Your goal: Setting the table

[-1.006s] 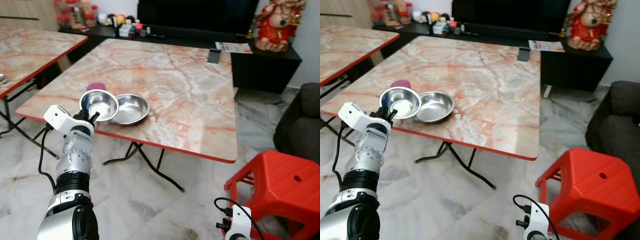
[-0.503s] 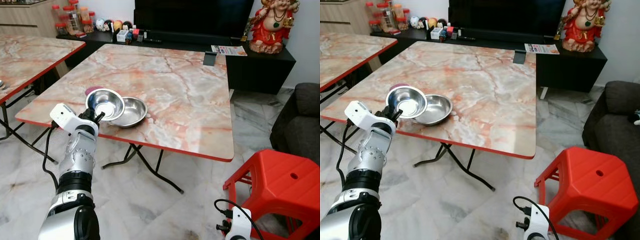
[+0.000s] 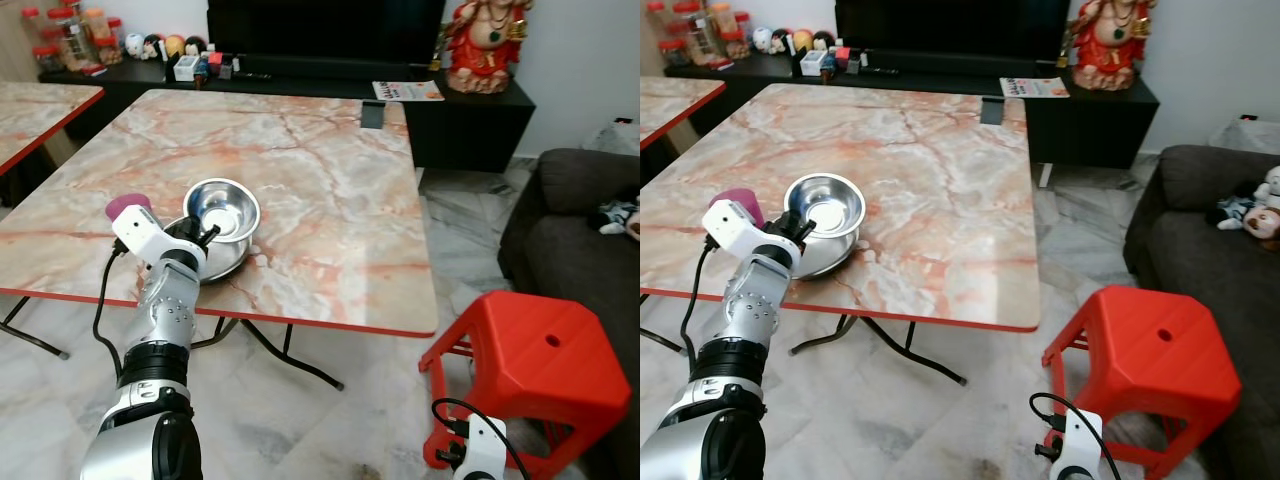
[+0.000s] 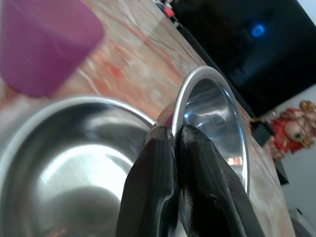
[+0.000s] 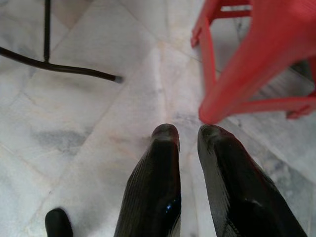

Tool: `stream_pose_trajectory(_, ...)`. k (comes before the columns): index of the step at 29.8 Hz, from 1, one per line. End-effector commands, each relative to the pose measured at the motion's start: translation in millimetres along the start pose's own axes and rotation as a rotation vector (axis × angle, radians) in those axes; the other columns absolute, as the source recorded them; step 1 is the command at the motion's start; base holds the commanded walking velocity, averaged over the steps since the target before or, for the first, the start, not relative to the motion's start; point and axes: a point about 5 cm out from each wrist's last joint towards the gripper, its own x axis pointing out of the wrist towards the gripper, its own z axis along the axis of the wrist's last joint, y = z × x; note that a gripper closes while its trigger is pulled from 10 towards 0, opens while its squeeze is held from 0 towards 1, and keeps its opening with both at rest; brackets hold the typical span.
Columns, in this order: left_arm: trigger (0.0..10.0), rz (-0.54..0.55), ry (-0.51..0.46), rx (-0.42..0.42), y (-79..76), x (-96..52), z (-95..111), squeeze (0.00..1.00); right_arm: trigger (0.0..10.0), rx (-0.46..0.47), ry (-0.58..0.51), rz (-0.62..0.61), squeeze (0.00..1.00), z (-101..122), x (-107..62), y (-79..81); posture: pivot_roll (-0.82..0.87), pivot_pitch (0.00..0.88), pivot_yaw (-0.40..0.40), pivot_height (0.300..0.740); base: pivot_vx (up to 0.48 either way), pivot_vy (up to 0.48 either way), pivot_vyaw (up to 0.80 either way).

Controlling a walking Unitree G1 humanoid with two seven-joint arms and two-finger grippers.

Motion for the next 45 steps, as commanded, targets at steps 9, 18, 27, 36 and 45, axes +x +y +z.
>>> stream_pose_trajectory(9,10.0,-0.024,-0.027,0.002,-6.0,-0.3,6,0.00,10.0,-0.016,-0.009,0.002,0.00,1,0.0,-0.1,-0.02,0.000,-0.020,0.740,0.295,0.000,0.30)
stream_pose_trajectory(18,10.0,-0.043,-0.039,0.005,-9.2,-1.1,8,0.00,10.0,-0.003,-0.008,0.000,0.00,1,0.1,-0.9,-0.02,0.000,-0.020,0.740,0.197,0.000,0.00)
stream_pose_trajectory(27,10.0,-0.054,-0.048,0.004,-9.9,-4.0,10,0.00,10.0,-0.003,-0.005,0.004,0.00,1,0.0,0.0,-0.02,0.000,-0.020,0.740,0.000,0.000,0.00)
stream_pose_trajectory(36,10.0,0.021,-0.011,-0.004,-0.1,-3.8,10,0.00,10.0,-0.005,-0.001,0.004,0.00,0,-0.2,0.3,-0.02,0.000,-0.020,0.740,0.000,0.000,0.00)
stream_pose_trajectory(45,10.0,0.112,0.089,-0.131,1.8,-1.0,5,0.00,10.0,-0.005,0.005,0.004,0.00,-2,-0.7,0.0,-0.02,0.000,-0.019,0.740,0.000,0.000,0.00)
